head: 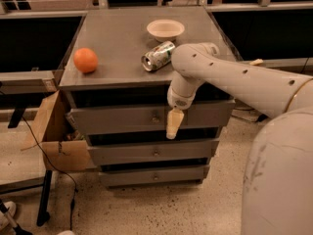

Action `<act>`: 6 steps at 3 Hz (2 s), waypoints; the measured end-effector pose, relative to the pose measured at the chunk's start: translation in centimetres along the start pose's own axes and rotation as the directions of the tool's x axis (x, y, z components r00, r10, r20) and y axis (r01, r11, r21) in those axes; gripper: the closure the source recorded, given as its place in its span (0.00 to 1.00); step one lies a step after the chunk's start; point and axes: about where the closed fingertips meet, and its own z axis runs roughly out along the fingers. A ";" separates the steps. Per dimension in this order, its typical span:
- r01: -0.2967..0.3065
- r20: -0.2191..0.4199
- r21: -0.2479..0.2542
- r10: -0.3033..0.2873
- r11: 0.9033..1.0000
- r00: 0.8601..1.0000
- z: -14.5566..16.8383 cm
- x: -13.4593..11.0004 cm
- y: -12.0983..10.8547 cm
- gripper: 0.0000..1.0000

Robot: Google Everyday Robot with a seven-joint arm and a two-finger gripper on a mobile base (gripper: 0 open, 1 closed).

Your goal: Open top drawer

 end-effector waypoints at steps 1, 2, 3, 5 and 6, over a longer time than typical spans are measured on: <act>-0.028 -0.025 -0.020 0.028 0.999 0.999 1.0 1.2 -0.3 0.00; -0.028 -0.025 -0.020 0.028 0.999 0.999 1.0 1.3 -0.1 0.17; -0.056 -0.030 -0.019 0.055 0.998 0.998 0.7 3.0 0.2 0.41; -0.059 -0.032 -0.019 0.059 0.998 0.998 0.3 3.3 0.2 0.87; -0.065 -0.038 -0.022 0.064 0.998 0.997 -0.2 4.5 1.2 0.95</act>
Offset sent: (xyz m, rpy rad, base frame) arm 0.0016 -0.0362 -0.0187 -0.0245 0.0481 -0.0760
